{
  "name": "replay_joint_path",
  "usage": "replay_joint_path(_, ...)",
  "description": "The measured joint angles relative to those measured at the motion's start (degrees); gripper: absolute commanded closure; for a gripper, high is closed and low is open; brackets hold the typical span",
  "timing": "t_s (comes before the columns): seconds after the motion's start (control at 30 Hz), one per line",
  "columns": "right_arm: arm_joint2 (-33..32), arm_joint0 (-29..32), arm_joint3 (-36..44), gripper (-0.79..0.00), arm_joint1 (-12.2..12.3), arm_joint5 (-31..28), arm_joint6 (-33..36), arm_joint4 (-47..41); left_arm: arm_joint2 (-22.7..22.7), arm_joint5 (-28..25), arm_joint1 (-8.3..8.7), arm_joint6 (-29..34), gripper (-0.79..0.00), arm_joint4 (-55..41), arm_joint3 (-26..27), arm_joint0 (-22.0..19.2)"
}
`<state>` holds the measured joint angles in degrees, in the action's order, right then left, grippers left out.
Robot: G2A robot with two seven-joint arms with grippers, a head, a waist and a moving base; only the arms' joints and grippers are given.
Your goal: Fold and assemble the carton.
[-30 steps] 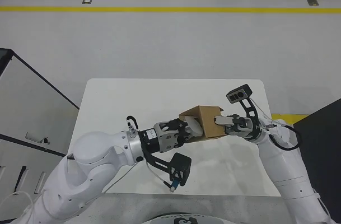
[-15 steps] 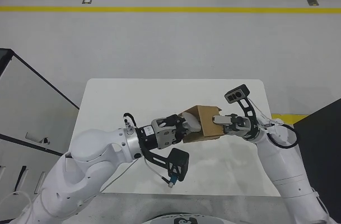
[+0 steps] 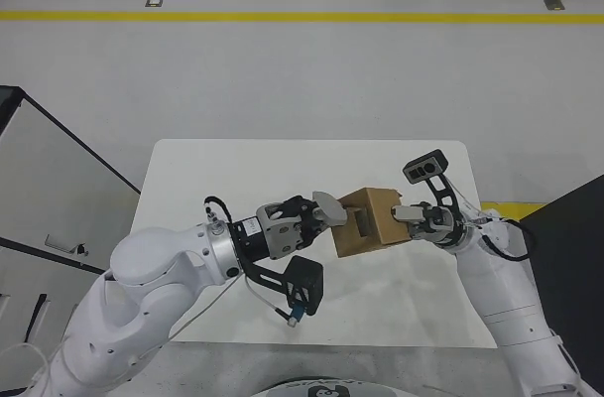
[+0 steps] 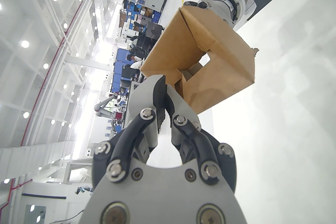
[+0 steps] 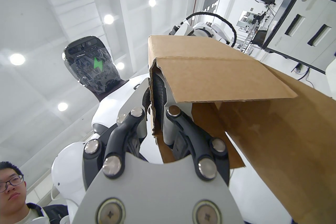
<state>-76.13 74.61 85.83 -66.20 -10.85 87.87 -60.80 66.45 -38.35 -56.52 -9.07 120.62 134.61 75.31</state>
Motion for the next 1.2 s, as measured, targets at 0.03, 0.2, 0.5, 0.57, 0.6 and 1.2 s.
replay_joint_path(0.03, 0.21, -0.23, -0.41, 0.0, -0.05, 0.14, 0.16, -0.55, 0.16, 0.18, 0.0, 0.02, 0.0, -0.16, 0.02, 0.08)
replay_joint_path(0.2, 1.63, -1.11, -1.48, 0.0, -0.17, 0.88, 0.13, -3.67, 0.76, 1.12, 0.01, -0.07, 0.0, -0.88, 0.04, 0.51)
replay_joint_path(0.5, 5.17, -2.88, -3.48, 0.0, 0.15, 3.14, 0.12, -8.59, 1.66, 2.7, 0.04, -0.93, 0.0, -1.71, 0.04, 1.14)
replay_joint_path(0.57, 5.87, -3.29, -4.21, 0.0, 0.29, 3.1, 0.12, -9.18, 1.94, 3.29, 0.02, -0.95, 0.0, -2.09, 0.04, 1.33)
replay_joint_path(0.6, 6.19, -3.47, -4.42, 0.0, 0.37, 3.08, 0.12, -9.32, 2.07, 3.43, 0.02, -0.97, 0.0, -2.24, 0.04, 1.42)
replay_joint_path(1.2, 9.04, -4.86, -5.03, 0.0, 1.33, 2.1, 0.13, -11.82, 4.97, 5.26, 0.0, 0.28, 0.0, -5.8, -0.94, 3.06)
